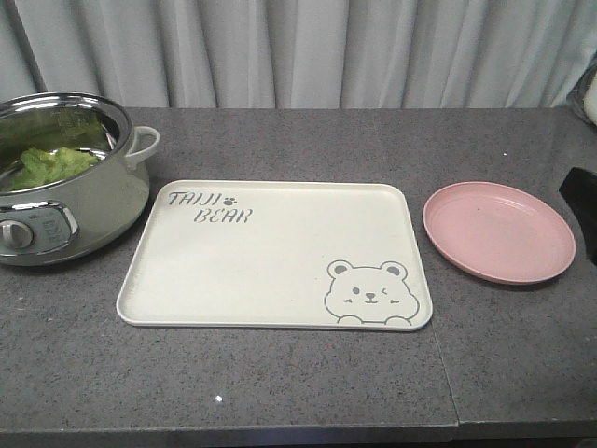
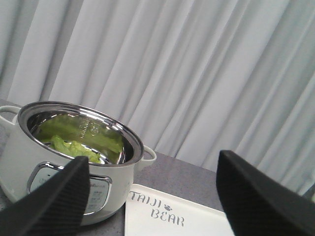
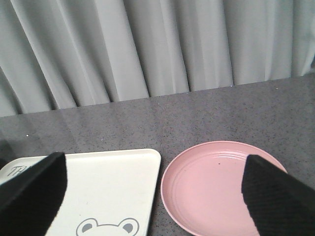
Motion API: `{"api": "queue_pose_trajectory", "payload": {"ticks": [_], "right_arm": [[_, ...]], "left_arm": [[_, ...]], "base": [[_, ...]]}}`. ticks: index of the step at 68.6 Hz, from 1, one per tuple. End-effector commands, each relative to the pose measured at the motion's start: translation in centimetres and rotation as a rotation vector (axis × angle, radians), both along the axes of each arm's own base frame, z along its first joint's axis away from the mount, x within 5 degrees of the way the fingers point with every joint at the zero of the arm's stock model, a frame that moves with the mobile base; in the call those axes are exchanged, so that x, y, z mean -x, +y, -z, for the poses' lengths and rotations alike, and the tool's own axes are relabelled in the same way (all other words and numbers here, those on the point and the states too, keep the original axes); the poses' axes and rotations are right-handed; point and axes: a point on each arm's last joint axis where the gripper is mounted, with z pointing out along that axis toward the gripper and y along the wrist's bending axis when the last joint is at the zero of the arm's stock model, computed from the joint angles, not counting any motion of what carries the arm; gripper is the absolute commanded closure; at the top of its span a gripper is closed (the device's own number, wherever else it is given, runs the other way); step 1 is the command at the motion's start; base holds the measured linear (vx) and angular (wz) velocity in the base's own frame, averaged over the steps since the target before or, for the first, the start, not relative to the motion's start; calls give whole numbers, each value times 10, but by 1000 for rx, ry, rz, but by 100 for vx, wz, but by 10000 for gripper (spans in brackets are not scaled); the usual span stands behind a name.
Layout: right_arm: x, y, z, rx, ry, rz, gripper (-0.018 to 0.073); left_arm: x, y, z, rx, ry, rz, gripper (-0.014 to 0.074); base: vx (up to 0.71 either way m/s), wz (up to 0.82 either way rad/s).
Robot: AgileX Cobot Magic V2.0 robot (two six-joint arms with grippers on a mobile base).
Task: Transfer vegetables to tray and serve
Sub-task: 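Reach the left gripper down into the pot over the lettuce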
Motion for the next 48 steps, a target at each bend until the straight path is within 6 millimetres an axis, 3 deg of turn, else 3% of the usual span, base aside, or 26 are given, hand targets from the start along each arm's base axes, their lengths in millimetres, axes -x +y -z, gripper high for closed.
{"api": "queue_pose_trajectory", "payload": {"ticks": [1, 11, 27, 37, 48], "right_arm": [[-4, -2, -14, 32, -86, 22, -141], [-6, -2, -13, 58, -86, 21, -94], [-6, -2, -13, 61, -78, 17, 0], [-6, -1, -10, 72, -54, 4, 7], [-6, 0, -8, 74, -33, -6, 7]], "left_arm": [[-13, 1, -30, -26, -47, -18, 80], [-57, 5, -76, -180, 61, -69, 94], [-167, 15, -130, -361, 334, -145, 94], [-239, 19, -139, -438, 528, -142, 94], [-313, 22, -117, -504, 800, -113, 94]], "base": [[0, 0], [0, 0], [0, 0], [0, 0], [0, 0]]}}
